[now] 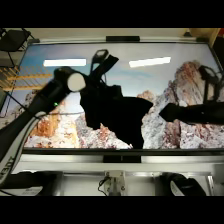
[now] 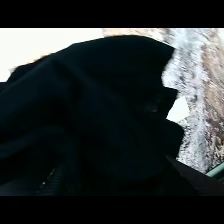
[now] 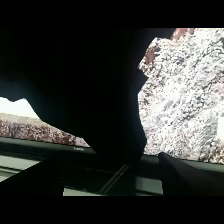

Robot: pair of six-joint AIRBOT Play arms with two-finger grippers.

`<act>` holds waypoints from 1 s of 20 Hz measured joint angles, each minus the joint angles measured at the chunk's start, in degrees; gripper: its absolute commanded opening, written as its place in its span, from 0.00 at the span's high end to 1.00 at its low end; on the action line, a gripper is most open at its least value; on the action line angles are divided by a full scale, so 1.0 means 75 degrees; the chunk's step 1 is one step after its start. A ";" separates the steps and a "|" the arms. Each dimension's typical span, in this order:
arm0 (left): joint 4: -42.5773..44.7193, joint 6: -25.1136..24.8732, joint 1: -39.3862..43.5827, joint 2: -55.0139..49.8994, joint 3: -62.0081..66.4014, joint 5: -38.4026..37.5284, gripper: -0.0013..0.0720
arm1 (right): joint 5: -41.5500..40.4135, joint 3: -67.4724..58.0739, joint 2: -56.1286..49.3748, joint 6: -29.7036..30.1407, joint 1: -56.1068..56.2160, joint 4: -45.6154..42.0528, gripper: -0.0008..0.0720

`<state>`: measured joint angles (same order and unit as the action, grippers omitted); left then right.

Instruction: Fold the shirts.

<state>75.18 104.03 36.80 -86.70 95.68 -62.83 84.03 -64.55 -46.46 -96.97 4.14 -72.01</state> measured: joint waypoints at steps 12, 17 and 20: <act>-0.0332 -0.1026 -0.1856 0.0163 -0.2037 -0.1463 0.02 | -0.1574 0.0286 -0.3040 0.1230 -0.0003 0.0819 0.05; -0.0892 -0.1166 -0.1352 -0.0356 -0.2684 0.0012 0.31 | -0.1955 0.0291 -0.4272 0.2098 0.0000 0.1530 0.05; -0.1026 -0.1230 -0.1172 -0.0592 -0.2789 0.0411 0.65 | -0.2174 0.0291 -0.4707 0.2486 0.0029 0.1891 0.05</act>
<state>67.48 94.80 28.01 -91.13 74.76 -59.75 67.72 -62.37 -81.76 -78.32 4.36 -57.82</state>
